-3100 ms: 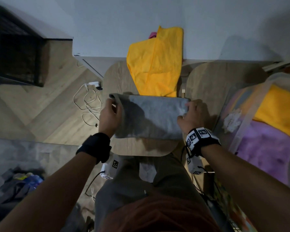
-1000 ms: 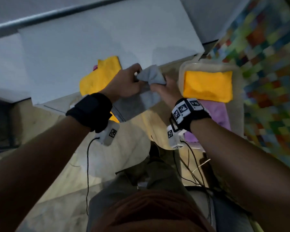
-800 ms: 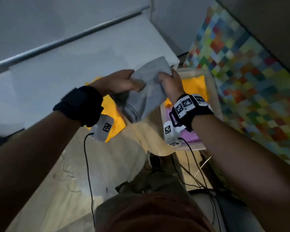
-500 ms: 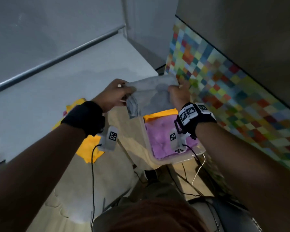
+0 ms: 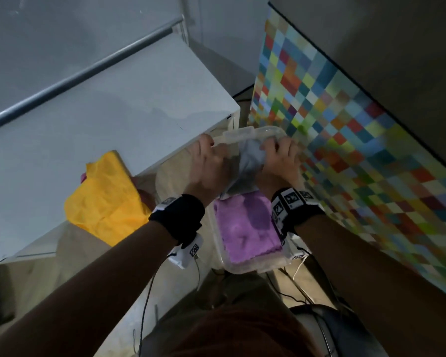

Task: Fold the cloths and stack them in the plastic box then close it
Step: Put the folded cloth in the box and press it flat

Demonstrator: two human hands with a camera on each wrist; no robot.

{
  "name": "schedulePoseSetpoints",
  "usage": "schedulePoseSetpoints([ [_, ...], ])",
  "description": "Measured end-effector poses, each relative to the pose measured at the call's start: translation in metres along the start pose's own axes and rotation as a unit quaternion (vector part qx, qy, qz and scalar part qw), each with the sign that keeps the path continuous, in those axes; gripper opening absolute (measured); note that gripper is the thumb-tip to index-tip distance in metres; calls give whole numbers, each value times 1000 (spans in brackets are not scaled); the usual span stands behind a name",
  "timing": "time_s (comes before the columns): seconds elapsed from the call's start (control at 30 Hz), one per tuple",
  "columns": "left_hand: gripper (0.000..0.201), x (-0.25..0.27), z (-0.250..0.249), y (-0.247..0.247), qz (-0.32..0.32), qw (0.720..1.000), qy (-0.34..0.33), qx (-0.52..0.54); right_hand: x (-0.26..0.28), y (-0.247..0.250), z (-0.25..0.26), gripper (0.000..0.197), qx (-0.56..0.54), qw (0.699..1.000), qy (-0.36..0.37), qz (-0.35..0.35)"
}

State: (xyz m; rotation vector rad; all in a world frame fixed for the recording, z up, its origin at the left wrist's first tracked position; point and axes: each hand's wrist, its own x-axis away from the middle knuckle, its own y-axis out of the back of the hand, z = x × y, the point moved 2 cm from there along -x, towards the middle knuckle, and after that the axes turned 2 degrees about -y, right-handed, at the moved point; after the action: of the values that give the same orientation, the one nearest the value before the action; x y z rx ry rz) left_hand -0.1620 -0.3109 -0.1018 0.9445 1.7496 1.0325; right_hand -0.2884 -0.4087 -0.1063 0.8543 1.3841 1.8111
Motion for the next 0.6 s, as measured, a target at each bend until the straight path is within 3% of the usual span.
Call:
schedulePoseSetpoints([
  [0.07,24,-2,-1,-3,60,996,-62,-15,-4,-7,-2,59,18,997,81,-9],
  [0.1,32,-2,5,-8,119,991,-56,4,-9,-12,-3,69,24,994,105,3],
  [0.17,54,2,21,-20,207,977,-38,15,-16,-20,-6,86,26,993,107,51],
  [0.23,76,8,31,-30,258,964,-52,-40,-19,-30,-6,96,17,991,80,104],
  [0.3,85,11,34,-36,278,954,-69,-86,-18,-40,-7,97,4,992,62,112],
  [0.47,82,8,29,-51,269,951,-66,-137,-15,-60,-7,97,13,992,33,120],
  [0.6,83,2,27,-58,290,944,-55,-146,-14,-63,-4,83,20,993,24,116],
])
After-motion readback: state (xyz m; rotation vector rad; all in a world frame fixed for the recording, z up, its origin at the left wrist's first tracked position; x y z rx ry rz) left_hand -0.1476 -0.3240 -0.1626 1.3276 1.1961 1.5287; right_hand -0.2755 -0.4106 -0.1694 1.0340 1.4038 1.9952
